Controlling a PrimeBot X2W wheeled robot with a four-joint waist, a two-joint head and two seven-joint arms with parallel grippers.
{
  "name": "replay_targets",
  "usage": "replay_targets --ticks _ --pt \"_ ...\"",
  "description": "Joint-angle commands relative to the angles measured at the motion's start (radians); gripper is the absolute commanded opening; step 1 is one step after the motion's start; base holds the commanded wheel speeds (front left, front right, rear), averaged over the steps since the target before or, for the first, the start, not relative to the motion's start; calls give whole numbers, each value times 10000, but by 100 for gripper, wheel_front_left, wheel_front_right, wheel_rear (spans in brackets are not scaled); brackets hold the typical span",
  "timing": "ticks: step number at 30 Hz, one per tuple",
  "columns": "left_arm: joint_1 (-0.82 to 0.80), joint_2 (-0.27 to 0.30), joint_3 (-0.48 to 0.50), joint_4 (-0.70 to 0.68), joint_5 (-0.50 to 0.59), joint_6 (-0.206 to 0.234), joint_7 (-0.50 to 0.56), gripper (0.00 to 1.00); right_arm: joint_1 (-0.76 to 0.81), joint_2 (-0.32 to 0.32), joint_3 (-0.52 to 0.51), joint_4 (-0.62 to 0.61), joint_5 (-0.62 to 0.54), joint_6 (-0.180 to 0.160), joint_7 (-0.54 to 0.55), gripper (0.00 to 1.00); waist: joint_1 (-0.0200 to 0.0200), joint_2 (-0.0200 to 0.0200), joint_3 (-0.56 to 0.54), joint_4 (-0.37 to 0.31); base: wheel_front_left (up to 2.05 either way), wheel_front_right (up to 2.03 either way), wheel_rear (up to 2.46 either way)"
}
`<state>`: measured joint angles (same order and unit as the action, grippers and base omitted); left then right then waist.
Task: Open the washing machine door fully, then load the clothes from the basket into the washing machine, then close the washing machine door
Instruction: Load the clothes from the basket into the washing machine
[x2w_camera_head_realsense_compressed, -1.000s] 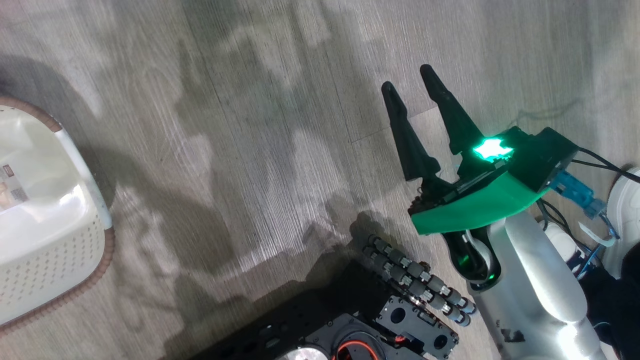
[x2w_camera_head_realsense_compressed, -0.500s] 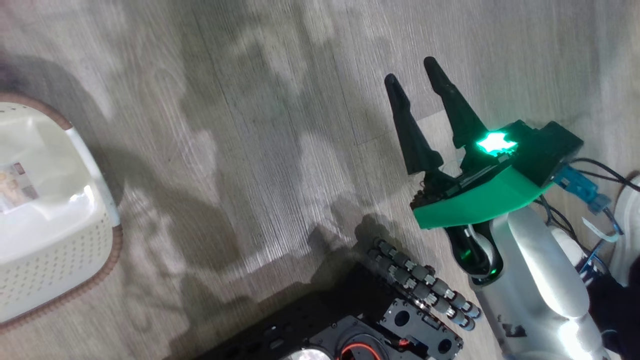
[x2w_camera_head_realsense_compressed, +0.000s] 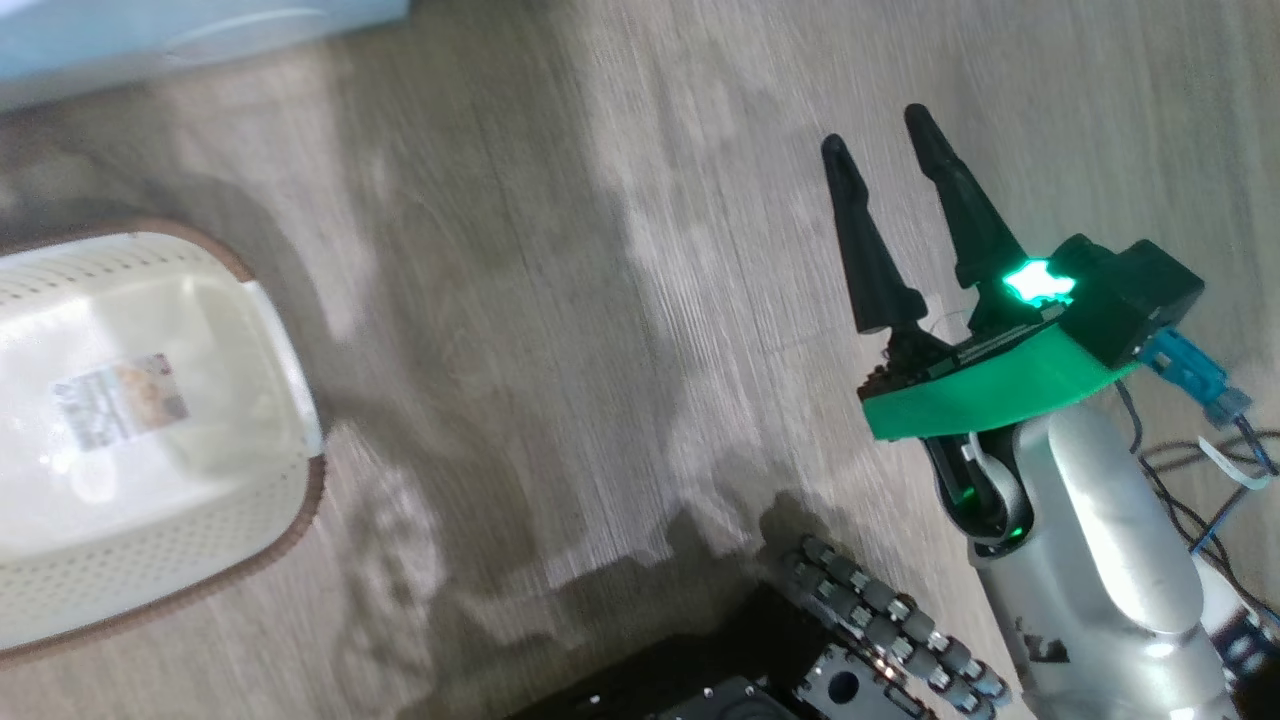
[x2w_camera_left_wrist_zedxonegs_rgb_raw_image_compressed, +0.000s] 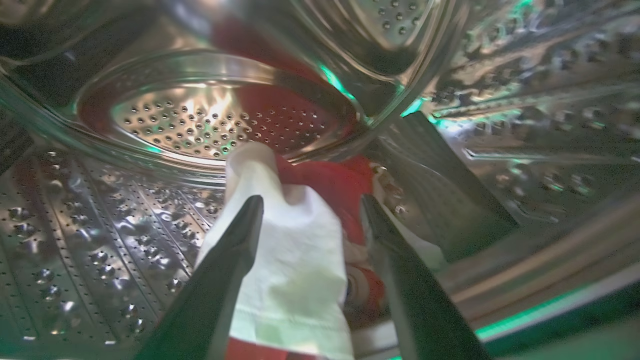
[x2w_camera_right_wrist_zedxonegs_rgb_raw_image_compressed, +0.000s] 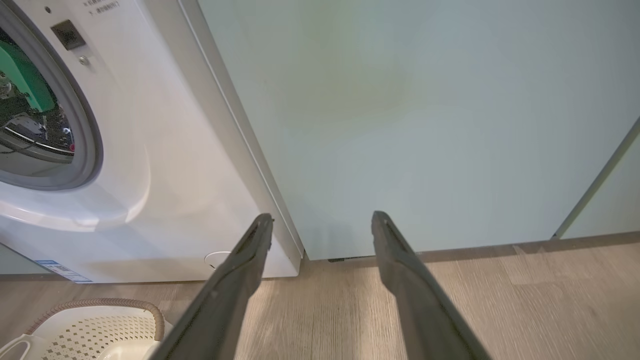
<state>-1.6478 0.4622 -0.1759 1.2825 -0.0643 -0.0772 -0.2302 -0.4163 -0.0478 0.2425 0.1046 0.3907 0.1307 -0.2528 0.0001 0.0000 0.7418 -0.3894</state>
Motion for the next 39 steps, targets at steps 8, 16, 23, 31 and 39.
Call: replay_targets --ticks 8,16,23,31,39 --pt "1578 -356 60 -107 -644 -350 -220 100 673 -24 -293 -19 -565 0 -90 100 -1 0 -1722 964 0 0 0" --pt "3155 -775 45 -146 -1068 -484 -293 100 949 -24 -713 151 -1006 0 -90 100 -1 0 -2989 1440 0 0 0" --pt "6100 -1408 14 -2408 -1488 -525 -313 100 1592 -24 -1240 315 -1389 0 -90 100 -1 0 -4705 1914 0 0 0" --pt "10115 -2245 339 -5526 -1652 -171 -314 100 2516 -24 -1472 565 -1685 0 -90 100 -1 0 -6600 2455 0 0 0" --pt "13296 -3027 753 -8399 -1584 496 -315 100 3279 -24 -1594 594 -1782 0 -90 100 -1 0 -7710 2870 0 0 0"
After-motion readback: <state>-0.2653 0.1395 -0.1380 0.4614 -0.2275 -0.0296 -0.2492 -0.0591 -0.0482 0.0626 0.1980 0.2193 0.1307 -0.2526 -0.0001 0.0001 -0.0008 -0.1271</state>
